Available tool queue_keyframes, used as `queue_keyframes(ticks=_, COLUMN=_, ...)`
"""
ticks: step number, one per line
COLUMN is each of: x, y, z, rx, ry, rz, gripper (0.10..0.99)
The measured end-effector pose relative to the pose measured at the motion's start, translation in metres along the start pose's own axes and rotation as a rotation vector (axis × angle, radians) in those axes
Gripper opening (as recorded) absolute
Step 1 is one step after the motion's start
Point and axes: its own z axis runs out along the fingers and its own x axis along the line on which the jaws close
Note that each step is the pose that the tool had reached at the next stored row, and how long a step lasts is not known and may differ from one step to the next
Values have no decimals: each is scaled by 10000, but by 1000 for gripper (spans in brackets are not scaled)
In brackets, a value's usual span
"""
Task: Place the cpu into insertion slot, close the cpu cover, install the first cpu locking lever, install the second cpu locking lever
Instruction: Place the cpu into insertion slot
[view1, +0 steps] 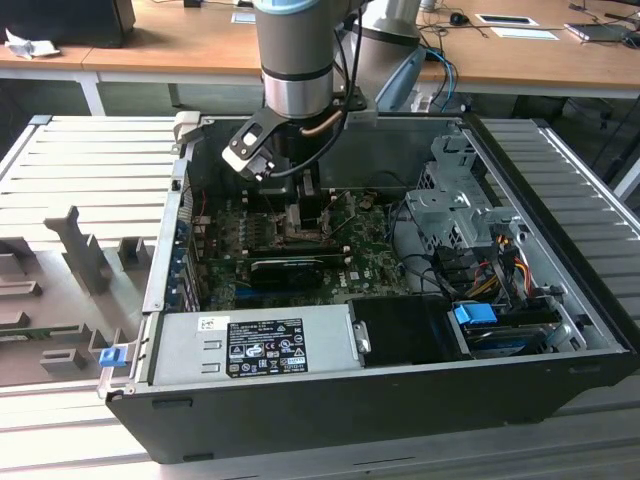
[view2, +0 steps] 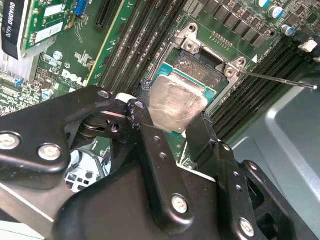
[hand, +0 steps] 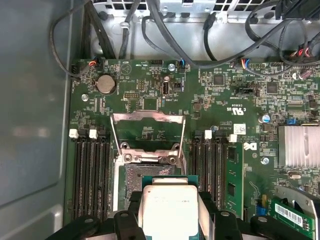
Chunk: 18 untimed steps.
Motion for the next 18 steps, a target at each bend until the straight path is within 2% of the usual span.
queue_keyframes(ticks=9, x=-1, y=-9, z=62, rx=0, ry=11, rz=-31, gripper=529)
queue_keyframes(ticks=18, x=-2, y=-12, z=90, rx=-1, ry=-2, rz=-32, gripper=529)
